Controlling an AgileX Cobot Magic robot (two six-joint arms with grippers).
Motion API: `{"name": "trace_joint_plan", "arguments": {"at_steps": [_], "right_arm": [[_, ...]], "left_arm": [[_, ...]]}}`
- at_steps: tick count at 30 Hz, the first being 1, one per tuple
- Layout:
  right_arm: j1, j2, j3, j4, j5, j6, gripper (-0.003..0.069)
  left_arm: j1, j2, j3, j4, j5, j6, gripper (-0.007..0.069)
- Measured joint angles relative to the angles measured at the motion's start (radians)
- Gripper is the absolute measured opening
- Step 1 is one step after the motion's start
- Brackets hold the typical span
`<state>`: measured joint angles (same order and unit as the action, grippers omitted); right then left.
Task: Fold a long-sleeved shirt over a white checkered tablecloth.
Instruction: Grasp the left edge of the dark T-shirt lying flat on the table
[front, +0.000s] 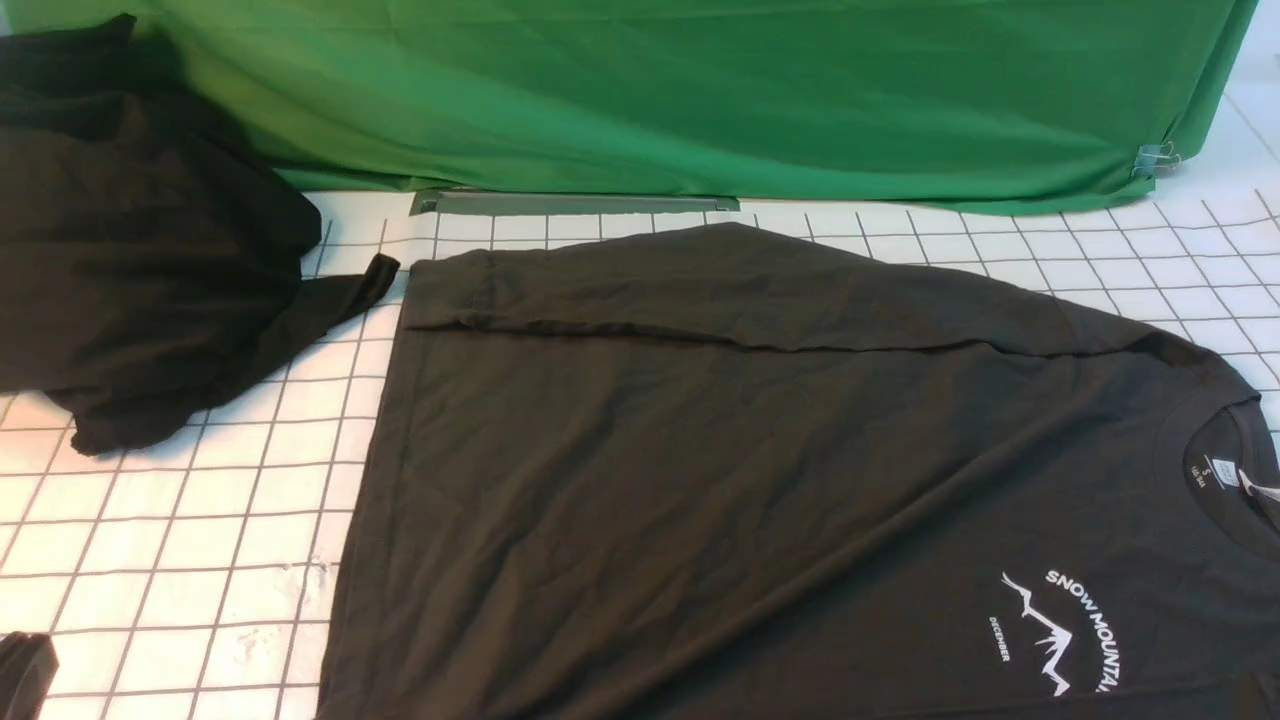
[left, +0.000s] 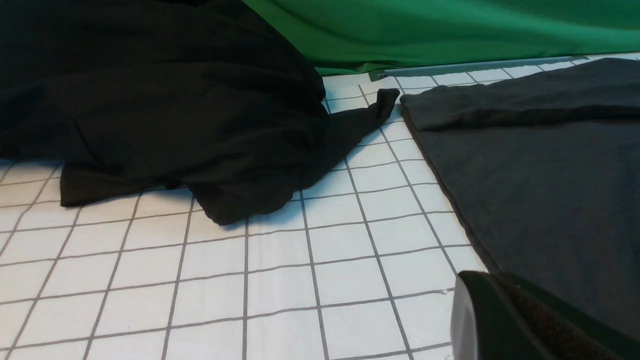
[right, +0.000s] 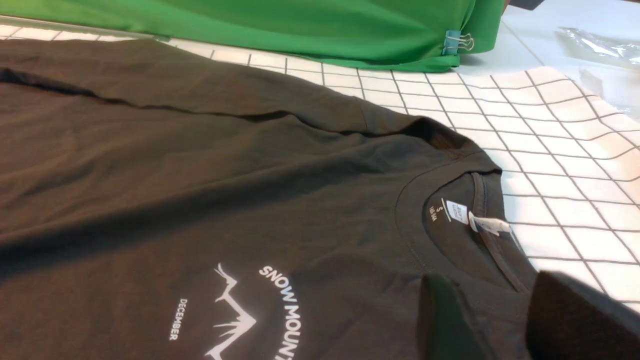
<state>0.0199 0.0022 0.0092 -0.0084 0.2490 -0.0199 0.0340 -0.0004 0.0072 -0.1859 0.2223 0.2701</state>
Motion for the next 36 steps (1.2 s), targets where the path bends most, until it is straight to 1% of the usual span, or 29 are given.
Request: {"name": "trace_joint_plan", "arguments": {"at_steps": [17,19,22,24,27,29,31,36], "right_arm": [[0.0,0.0,0.0,0.0,0.0,0.001,0.0242],[0.0,0.0,0.0,0.0,0.0,0.001,0.0242],[0.0,0.0,0.0,0.0,-0.001,0.001,0.0242],[0.0,0.0,0.0,0.0,-0.001,0.001,0.0242],[0.0,0.0,0.0,0.0,-0.001,0.002,0.0242],[0.0,0.0,0.0,0.0,-0.001,0.002,0.0242],[0.0,0.0,0.0,0.0,-0.001,0.002,0.0242],[0.0,0.0,0.0,0.0,-0.001,0.002,0.0242]], "left_arm": [[0.0,0.0,0.0,0.0,0.0,0.0,0.0017],[0.0,0.0,0.0,0.013,-0.004,0.002,0.0017],[0.0,0.0,0.0,0.082,-0.035,0.025,0.0017],[0.0,0.0,0.0,0.089,-0.068,0.021,0.0017],[0.0,0.0,0.0,-0.022,-0.173,-0.056,0.0017],[0.0,0.0,0.0,-0.144,-0.254,-0.138,0.0017],[0.0,0.0,0.0,-0.216,-0.328,-0.184,0.0017],[0.0,0.0,0.0,-0.244,-0.425,-0.226,0.0017]]}}
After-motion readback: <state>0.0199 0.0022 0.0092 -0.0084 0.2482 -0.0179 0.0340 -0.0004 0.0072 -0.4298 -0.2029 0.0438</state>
